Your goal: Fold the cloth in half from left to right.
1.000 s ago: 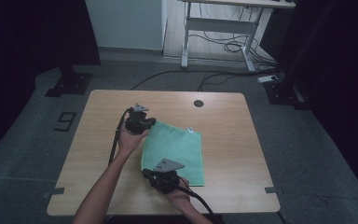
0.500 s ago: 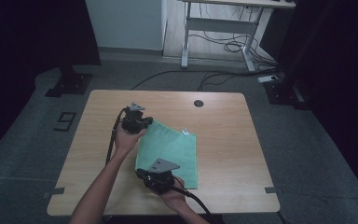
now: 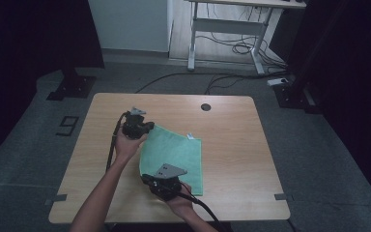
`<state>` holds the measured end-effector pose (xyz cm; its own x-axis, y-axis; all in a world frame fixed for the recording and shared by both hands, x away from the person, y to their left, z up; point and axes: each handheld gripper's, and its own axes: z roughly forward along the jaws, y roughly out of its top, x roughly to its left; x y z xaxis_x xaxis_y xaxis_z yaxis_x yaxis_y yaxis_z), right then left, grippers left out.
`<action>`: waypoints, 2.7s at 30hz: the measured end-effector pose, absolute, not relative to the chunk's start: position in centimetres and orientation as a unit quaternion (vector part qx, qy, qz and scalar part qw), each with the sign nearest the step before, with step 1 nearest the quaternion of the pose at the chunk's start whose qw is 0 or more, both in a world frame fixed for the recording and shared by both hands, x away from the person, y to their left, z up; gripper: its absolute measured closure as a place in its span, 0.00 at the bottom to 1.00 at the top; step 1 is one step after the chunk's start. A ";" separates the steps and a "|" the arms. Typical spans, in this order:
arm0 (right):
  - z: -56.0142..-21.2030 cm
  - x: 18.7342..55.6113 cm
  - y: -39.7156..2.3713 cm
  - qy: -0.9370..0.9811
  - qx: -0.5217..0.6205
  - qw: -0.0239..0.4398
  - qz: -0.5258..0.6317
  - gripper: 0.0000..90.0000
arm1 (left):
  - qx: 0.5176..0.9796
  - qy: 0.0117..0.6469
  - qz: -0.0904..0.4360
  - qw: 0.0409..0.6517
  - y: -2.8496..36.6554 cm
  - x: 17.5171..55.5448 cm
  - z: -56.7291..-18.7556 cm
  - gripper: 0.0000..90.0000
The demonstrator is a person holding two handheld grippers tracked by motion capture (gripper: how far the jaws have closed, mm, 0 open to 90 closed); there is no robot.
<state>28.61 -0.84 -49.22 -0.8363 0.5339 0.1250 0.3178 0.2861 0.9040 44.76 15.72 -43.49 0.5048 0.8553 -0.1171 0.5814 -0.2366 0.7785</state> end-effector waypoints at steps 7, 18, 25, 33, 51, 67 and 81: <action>-47.9 28.0 0.0 0.788 0.252 0.102 0.552 0.95 | 0.763 0.469 0.182 0.406 16.5 44.3 -42.3 0.98; -48.8 28.2 -1.5 0.788 0.265 0.098 0.547 0.95 | 0.778 0.467 0.159 0.390 13.5 45.9 -44.8 0.98; -49.1 28.3 -3.3 0.782 0.278 0.098 0.549 0.95 | 0.784 0.464 0.152 0.384 11.7 46.6 -45.2 0.98; -49.7 28.6 -5.3 0.778 0.298 0.103 0.543 0.95 | 0.792 0.460 0.144 0.374 10.2 47.0 -46.1 0.98; -51.5 28.6 -8.1 0.773 0.327 0.097 0.535 0.95 | 0.800 0.453 0.140 0.367 8.2 47.1 -47.0 0.97; -52.3 28.4 -10.1 0.768 0.345 0.090 0.532 0.95 | 0.808 0.453 0.127 0.355 6.3 48.0 -48.6 0.97; -53.3 28.5 -11.6 0.768 0.366 0.090 0.518 0.95 | 0.809 0.458 0.117 0.350 5.0 48.8 -50.2 0.97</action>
<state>28.47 -11.57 -53.33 -0.7159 0.6554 0.2407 0.4693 0.1964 0.8609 48.85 4.97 -50.23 0.5527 0.8229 -0.1319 0.6594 -0.3351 0.6729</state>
